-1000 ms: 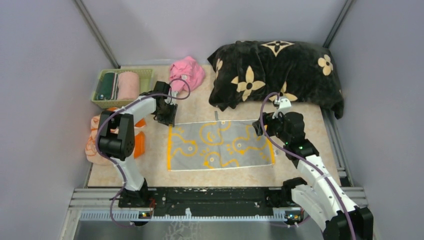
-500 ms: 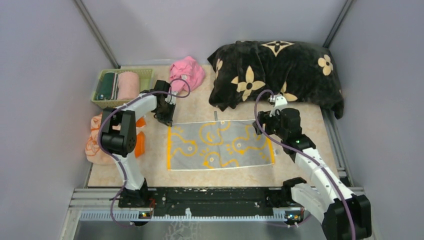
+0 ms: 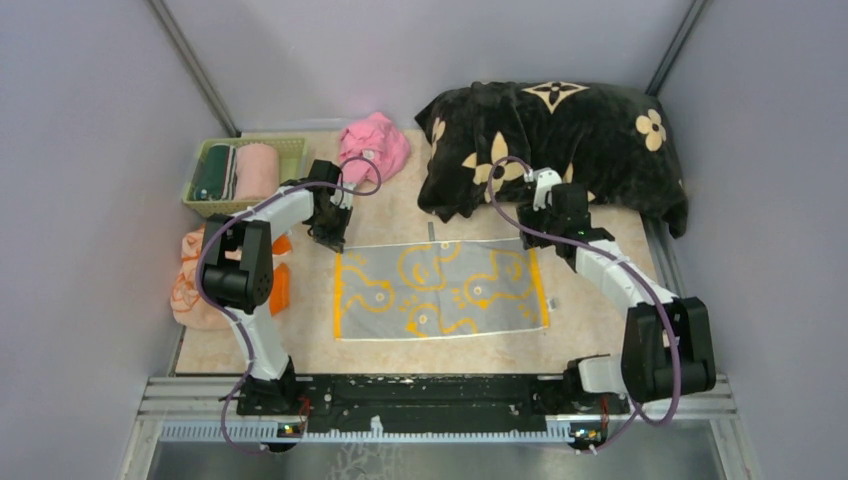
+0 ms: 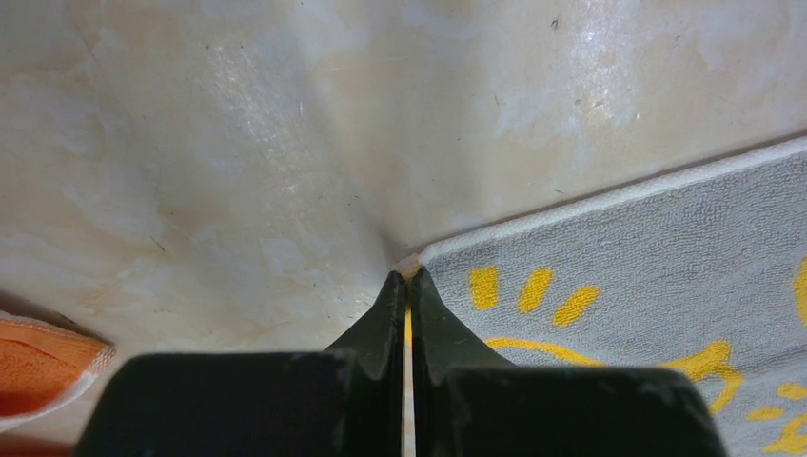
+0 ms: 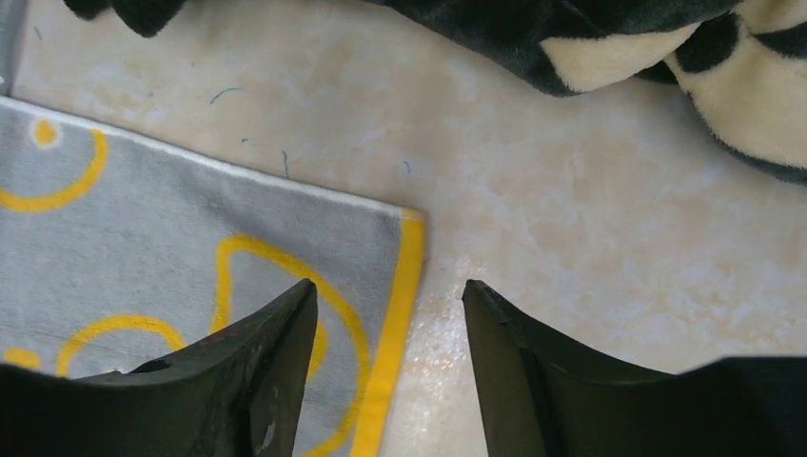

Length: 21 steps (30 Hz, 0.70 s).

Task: Roll the towels
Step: Fold the towel at the center of the board.

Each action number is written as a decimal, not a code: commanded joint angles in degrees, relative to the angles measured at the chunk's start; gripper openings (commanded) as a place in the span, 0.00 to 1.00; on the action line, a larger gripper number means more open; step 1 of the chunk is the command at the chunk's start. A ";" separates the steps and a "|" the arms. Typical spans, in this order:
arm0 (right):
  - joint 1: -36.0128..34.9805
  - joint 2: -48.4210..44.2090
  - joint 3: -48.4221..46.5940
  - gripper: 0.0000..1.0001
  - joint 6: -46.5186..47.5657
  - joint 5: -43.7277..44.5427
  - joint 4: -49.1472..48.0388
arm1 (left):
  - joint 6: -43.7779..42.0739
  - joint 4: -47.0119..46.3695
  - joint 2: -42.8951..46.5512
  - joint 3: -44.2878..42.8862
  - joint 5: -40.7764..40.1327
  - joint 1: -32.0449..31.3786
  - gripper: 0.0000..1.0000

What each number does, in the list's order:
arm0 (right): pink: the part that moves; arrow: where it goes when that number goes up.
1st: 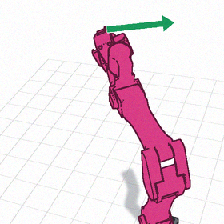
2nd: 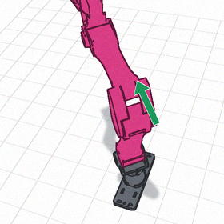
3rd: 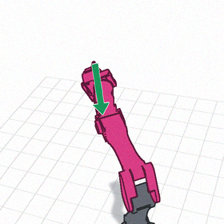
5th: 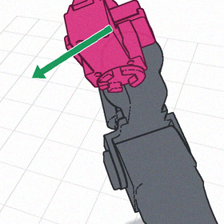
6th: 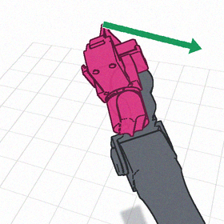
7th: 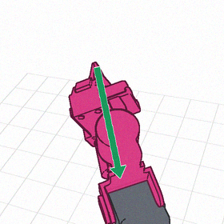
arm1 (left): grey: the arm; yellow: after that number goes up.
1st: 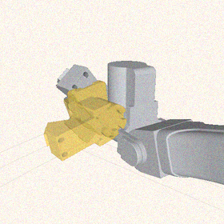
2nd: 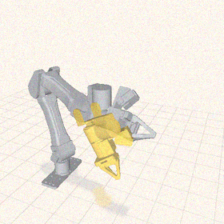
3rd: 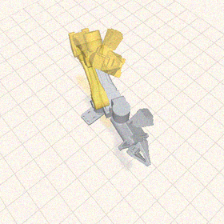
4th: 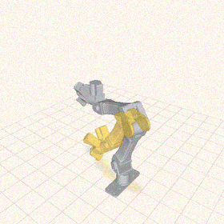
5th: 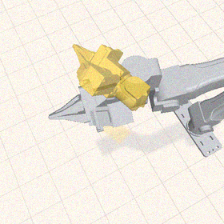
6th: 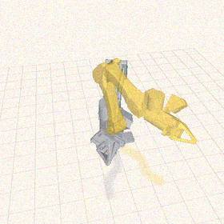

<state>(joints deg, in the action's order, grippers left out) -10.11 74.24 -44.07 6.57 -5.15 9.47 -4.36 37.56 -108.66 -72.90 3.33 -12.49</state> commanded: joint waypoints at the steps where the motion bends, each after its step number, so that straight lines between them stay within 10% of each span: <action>1: 0.80 4.89 -4.52 0.53 5.52 0.03 0.10 | -0.66 0.35 -3.67 1.60 -1.04 -0.08 0.00; 21: 1.94 23.29 -14.08 0.35 11.31 -3.49 2.52 | -0.26 1.04 -3.75 0.85 -1.38 -0.25 0.00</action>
<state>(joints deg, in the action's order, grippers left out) -8.67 94.24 -54.19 16.27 -7.07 12.34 -4.34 37.78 -108.68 -73.06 2.96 -12.49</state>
